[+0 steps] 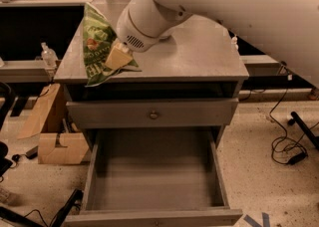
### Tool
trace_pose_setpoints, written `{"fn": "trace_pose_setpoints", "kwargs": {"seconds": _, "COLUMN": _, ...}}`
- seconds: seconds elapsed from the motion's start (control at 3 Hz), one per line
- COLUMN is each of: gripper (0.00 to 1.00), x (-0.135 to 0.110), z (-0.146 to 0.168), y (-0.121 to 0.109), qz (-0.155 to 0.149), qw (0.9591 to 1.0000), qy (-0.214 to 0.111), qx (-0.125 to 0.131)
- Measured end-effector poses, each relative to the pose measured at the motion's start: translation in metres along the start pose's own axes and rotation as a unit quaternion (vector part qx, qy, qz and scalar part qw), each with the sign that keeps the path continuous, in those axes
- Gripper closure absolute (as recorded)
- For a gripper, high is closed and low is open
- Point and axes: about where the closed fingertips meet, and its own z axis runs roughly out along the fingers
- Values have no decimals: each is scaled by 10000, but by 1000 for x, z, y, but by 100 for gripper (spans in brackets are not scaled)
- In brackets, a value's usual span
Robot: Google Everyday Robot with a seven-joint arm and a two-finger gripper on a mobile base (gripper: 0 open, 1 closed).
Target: Pick green jalapeno chip bag from middle drawer and place on counter
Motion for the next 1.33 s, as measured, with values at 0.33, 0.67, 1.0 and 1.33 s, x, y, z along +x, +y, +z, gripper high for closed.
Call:
{"fn": "trace_pose_setpoints", "kwargs": {"seconds": 0.33, "gripper": 100, "x": -1, "z": 30, "y": -52, "qz": 321, "qw": 9992, "qy": -101, "qx": 206}}
{"fn": "trace_pose_setpoints", "kwargs": {"seconds": 0.67, "gripper": 100, "x": 2, "z": 65, "y": -105, "qz": 616, "qw": 9973, "qy": -192, "qx": 354}}
{"fn": "trace_pose_setpoints", "kwargs": {"seconds": 1.0, "gripper": 100, "x": 5, "z": 95, "y": -141, "qz": 821, "qw": 9954, "qy": -302, "qx": 390}}
{"fn": "trace_pose_setpoints", "kwargs": {"seconds": 1.33, "gripper": 82, "x": 3, "z": 99, "y": -147, "qz": 836, "qw": 9951, "qy": -340, "qx": 412}}
